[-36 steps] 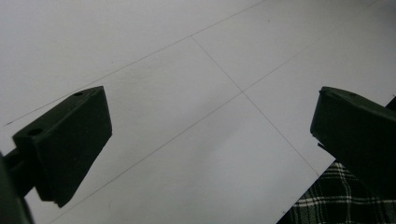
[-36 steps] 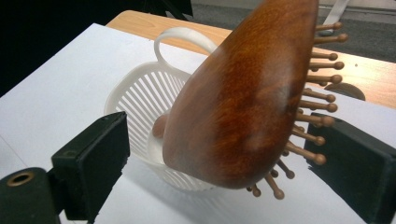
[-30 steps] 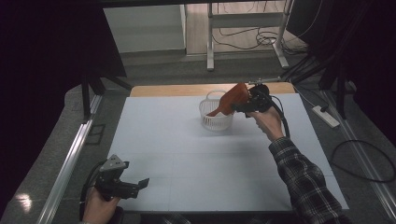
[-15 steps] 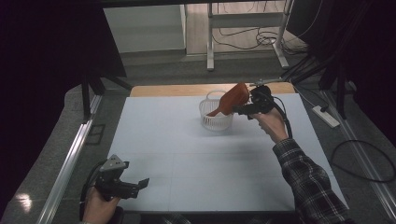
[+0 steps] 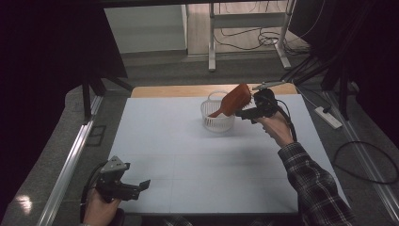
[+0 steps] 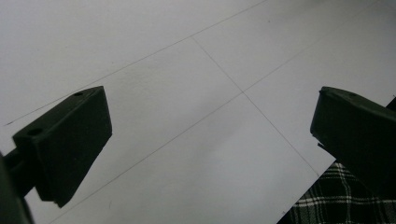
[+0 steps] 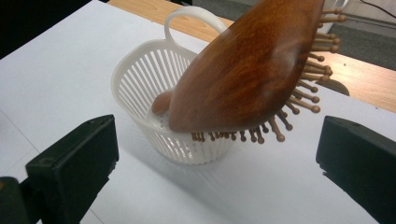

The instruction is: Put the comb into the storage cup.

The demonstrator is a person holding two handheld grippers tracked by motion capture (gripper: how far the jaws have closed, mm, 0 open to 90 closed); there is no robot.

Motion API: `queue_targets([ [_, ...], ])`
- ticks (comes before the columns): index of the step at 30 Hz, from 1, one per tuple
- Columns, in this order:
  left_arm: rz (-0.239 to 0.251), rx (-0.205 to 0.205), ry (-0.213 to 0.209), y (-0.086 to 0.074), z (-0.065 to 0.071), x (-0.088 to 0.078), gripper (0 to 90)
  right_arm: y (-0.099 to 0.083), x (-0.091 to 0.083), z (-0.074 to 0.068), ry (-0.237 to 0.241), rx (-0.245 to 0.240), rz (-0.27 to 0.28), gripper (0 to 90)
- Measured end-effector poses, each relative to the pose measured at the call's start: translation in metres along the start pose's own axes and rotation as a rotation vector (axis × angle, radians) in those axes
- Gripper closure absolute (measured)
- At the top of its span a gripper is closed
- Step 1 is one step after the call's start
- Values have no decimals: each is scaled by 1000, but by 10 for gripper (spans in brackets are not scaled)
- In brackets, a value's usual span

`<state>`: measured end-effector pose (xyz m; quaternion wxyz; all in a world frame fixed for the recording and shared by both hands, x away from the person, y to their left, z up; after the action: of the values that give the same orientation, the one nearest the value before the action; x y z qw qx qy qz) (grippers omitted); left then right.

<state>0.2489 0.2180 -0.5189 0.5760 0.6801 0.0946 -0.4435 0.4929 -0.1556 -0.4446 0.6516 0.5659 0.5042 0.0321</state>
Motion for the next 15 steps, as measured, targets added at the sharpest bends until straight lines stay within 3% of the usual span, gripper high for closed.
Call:
queue_targets([
  [15,5,-9,8,0,-1,-1,0,-11,-10,-4,-6,-25,2,0],
])
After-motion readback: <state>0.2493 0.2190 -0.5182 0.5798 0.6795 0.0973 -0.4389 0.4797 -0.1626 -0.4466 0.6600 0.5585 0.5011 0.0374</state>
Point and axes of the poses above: each handheld gripper's, and its own axes: x roughly forward along the jaws, y roughly out of its top, z roughly to its right, the point moved 7 cm from there along x, roughly forward along the jaws, and after that the axes turned 7 degrees about y, right-handed, at the moved point
